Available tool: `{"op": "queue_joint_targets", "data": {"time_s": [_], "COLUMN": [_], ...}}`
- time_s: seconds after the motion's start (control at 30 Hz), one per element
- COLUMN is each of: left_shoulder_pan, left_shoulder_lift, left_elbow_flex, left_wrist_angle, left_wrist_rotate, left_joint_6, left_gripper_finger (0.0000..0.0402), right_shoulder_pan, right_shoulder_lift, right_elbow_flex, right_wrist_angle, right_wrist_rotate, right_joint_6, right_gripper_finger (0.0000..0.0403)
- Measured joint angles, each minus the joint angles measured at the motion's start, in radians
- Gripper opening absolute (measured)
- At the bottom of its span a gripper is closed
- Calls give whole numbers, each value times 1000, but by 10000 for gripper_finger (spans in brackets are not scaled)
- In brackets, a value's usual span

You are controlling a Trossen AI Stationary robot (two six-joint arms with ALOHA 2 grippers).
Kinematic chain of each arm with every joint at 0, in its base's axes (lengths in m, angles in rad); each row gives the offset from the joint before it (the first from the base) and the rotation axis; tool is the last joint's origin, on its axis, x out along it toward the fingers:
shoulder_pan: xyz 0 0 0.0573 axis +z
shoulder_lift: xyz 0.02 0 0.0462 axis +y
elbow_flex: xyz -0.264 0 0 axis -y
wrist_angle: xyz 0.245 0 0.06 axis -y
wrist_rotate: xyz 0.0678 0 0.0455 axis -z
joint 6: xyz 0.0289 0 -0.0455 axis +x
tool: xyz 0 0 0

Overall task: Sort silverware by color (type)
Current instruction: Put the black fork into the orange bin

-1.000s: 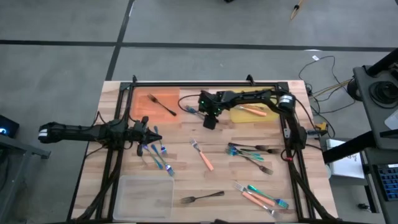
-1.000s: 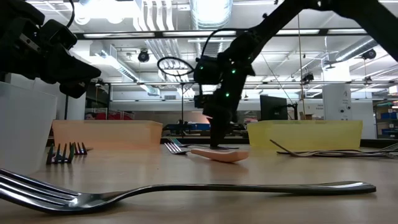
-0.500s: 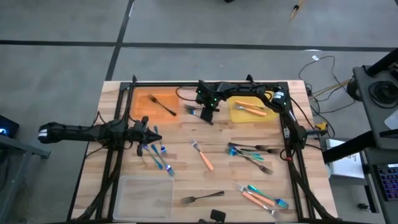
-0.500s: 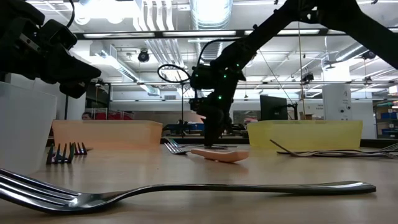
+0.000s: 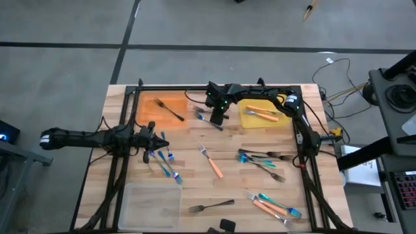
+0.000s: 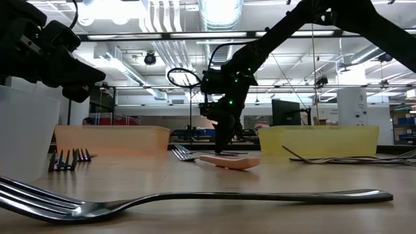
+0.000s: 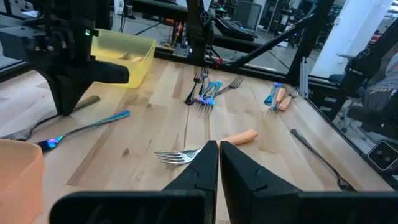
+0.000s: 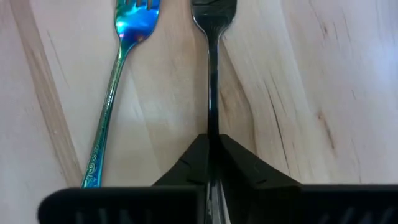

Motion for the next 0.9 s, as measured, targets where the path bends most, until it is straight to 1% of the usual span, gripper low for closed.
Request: {"op": "queue_joint_targets", "data": {"time_s": [0.2, 0.3, 0.5, 0.9], "left_shoulder_pan": [0, 0, 0, 0], "left_shoulder_lift": [0, 0, 0, 0], "left_elbow_flex": [0, 0, 0, 0], "left_wrist_angle": [0, 0, 0, 0], "left_wrist_rotate": [0, 0, 0, 0], "left_joint_6": [0, 0, 0, 0], "left_gripper_finger": [0, 0, 0, 0], "right_shoulder_pan": [0, 3, 0, 3], "right_shoulder_lift": [-42, -78, -155, -165], "right_elbow_flex": [-4, -10, -5, -6], "right_wrist_angle": [0, -30, -2, -8], "right_wrist_rotate": [-2, -23, -63, -66], "right_joint_6": [2, 8, 30, 41], "right_gripper_finger": [11, 10, 9, 9]}}
